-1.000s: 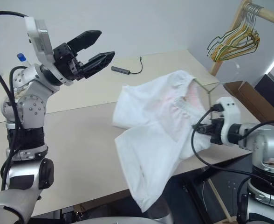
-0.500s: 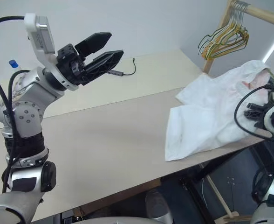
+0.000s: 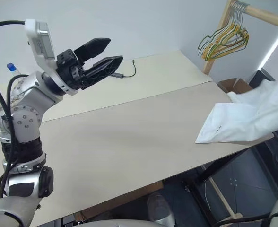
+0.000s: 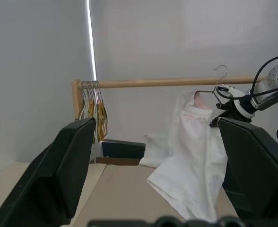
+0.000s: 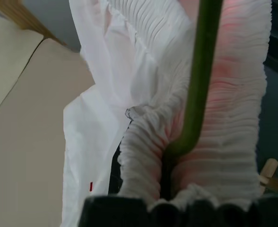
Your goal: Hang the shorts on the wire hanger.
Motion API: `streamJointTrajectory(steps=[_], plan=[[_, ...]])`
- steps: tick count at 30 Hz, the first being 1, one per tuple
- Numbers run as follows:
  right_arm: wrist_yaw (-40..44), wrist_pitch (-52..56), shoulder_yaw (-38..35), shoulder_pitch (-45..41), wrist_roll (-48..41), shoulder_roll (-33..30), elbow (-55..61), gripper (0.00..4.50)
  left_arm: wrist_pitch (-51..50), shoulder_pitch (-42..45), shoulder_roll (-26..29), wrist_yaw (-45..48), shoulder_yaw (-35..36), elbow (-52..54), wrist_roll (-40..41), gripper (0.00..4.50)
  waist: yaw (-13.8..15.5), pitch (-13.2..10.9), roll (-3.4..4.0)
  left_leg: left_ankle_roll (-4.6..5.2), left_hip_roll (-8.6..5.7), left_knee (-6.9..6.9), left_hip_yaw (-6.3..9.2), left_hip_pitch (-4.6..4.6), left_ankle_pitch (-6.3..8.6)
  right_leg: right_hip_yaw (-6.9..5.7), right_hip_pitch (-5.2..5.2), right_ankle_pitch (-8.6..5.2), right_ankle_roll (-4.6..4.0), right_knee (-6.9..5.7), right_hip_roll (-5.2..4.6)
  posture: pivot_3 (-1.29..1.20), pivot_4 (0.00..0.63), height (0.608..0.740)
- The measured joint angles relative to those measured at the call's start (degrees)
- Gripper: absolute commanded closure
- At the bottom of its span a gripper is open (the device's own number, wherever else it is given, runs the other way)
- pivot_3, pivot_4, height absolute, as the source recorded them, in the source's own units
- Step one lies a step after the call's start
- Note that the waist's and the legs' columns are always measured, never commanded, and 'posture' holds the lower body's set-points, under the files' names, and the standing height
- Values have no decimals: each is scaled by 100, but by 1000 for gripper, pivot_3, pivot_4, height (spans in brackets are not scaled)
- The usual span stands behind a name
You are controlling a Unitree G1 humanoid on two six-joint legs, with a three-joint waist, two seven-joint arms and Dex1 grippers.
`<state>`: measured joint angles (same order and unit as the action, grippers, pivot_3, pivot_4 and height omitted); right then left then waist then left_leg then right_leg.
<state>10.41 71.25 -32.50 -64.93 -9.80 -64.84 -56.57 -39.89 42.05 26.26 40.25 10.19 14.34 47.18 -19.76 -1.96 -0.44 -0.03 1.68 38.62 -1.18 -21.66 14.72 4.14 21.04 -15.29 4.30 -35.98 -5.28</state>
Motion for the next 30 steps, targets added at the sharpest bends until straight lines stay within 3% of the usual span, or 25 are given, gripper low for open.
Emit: streamJointTrajectory(steps=[7,17,25,30], plan=[[-406,-651,-51,-52,-60,-91,-991,4500,21,-1,0,-8,-38,16,-12,29,-12,-2,-2,0,0,-1,-6,10,0,4,-11,-2,3,6,0,-301,0,740],[-492,-1251,-189,314,-278,-236,-1298,4500,19,-13,30,-15,-61,106,-2,29,0,-12,-18,-6,2,-26,-3,58,3,-6,-92,-15,50,80,1,-301,0,740],[-32,-1324,324,410,-262,-179,-972,1878,19,-12,30,-7,-116,115,-1,0,1,-12,-16,-6,0,-26,-7,56,3,0,-92,-5,54,89,-1,-302,0,740],[-108,-1545,439,1186,-255,61,441,173,20,-9,57,4,-126,111,-7,0,2,-10,-12,-6,1,-25,-8,54,3,3,-91,-5,61,88,-2,-308,0,740]])
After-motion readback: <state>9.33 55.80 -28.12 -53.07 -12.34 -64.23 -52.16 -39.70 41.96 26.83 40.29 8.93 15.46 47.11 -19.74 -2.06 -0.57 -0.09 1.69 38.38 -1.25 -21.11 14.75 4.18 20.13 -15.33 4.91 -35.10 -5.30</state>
